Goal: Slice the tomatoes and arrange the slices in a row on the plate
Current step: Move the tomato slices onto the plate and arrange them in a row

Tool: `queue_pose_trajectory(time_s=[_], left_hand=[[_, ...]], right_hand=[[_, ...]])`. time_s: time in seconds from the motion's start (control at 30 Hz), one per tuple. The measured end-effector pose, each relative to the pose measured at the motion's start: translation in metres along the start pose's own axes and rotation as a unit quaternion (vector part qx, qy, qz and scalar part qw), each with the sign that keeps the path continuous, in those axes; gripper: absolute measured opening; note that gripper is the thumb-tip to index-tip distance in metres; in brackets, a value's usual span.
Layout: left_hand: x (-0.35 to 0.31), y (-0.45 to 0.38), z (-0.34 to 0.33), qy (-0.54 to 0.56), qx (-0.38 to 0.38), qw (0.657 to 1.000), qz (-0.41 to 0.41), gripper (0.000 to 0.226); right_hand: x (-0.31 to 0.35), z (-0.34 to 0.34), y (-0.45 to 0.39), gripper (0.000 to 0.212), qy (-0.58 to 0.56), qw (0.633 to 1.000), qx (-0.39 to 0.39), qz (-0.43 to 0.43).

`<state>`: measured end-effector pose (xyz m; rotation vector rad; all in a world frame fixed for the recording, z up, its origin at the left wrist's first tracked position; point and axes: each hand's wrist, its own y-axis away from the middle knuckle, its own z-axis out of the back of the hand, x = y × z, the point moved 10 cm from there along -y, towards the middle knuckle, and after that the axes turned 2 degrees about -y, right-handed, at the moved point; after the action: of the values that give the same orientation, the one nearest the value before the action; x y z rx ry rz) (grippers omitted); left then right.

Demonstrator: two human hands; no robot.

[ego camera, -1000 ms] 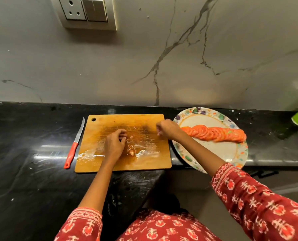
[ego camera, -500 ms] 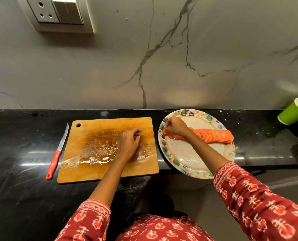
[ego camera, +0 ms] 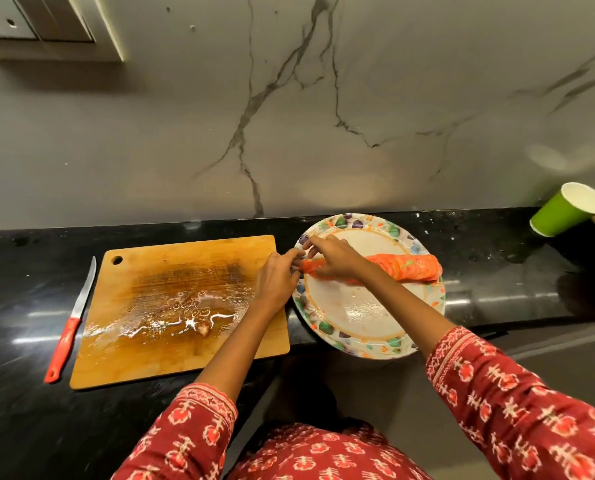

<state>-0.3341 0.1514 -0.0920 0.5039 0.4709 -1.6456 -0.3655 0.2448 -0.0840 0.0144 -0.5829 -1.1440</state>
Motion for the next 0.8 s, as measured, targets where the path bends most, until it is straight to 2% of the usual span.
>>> queue_pose_trajectory(time_s=[0.13, 0.33, 0.43, 0.6, 0.8], left_hand=[[-0.003, -0.003, -0.009, -0.024, 0.006, 0.999, 0.022, 0.048], [0.001, -0.002, -0.01, 0.008, -0.02, 1.0, 0.021, 0.041], [0.003, 0.001, -0.006, -0.002, -0.035, 0.999, 0.034, 0.04], [0.002, 0.001, -0.012, -0.018, -0.022, 0.998, 0.058, 0.046], [-0.004, 0.005, -0.007, -0.041, -0.043, 0.995, 0.079, 0.048]], right_hand=[[-0.002, -0.006, 0.001, 0.048, 0.054, 0.998, -0.018, 0.022], [-0.021, 0.009, 0.012, 0.056, 0.019, 0.998, -0.061, 0.017], [-0.025, 0.006, 0.018, 0.06, 0.037, 0.997, -0.065, 0.021], [-0.019, -0.001, 0.023, 0.06, 0.067, 0.992, -0.095, 0.044], [-0.013, -0.003, 0.019, 0.06, 0.067, 0.991, -0.11, 0.045]])
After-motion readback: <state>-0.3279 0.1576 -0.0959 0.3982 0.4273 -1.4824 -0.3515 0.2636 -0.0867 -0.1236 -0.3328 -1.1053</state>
